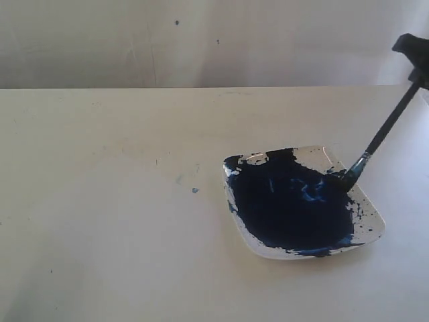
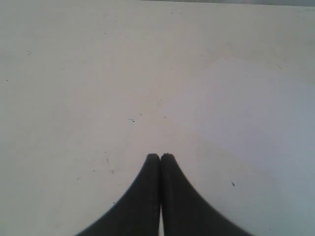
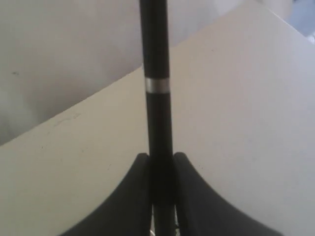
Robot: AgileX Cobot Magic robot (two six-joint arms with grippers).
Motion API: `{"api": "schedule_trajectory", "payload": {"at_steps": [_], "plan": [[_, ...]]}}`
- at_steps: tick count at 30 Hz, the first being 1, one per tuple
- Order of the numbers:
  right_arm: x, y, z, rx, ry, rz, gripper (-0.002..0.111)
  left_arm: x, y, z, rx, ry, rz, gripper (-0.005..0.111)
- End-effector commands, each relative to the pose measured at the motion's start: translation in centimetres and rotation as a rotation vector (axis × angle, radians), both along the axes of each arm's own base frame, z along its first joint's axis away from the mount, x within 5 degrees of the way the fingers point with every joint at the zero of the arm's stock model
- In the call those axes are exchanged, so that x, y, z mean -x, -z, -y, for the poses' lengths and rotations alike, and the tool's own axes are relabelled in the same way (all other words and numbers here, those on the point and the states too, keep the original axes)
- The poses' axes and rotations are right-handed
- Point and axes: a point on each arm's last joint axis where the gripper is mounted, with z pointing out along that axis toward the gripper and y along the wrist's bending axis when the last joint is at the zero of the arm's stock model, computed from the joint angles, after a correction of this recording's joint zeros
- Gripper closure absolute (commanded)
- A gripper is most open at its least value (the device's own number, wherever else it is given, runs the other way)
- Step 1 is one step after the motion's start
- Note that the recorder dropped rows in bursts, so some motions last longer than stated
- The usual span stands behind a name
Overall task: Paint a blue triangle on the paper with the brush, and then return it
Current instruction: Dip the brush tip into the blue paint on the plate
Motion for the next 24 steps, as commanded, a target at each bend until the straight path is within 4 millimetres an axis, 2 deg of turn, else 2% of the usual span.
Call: {"api": "schedule_trajectory", "payload": {"at_steps": [1,6,10,13,16,19,24], "plan": [[1.0,-1.6,-2.1,0.105,-0.123,0.082,0.108,0.0,0.0,0.1,0.013,0.006,0.005,0.107],[1.4,-1.9,-4.6,0.103,-0.190,0.124,0.108,0.0,0.0,0.1,0.013,0.006,0.005,0.107],[2.0,-1.5,-6.1,0.099,-0.228,0.138,0.108,0.0,0.0,0.1,0.013,0.006,0.005,0.107],[2.7,-1.2,-7.3,0.107,-0.221,0.240,0.108,0.0,0.0,0.1,0.013,0.006,0.005,0.107],[3.4,-1.0,-7.8,0.120,-0.192,0.360,0.108,0.0,0.0,0.1,0.013,0.006,0.005,0.107],[4.0,-0.3,-8.0,0.137,-0.203,0.399,0.108,0.0,0.0,0.1,0.013,0.006,0.005,0.107],[5.0,0.7,-8.7,0.136,-0.335,0.476,0.108,0.0,0.0,0.1,0.013,0.006,0.005,0.107]]}}
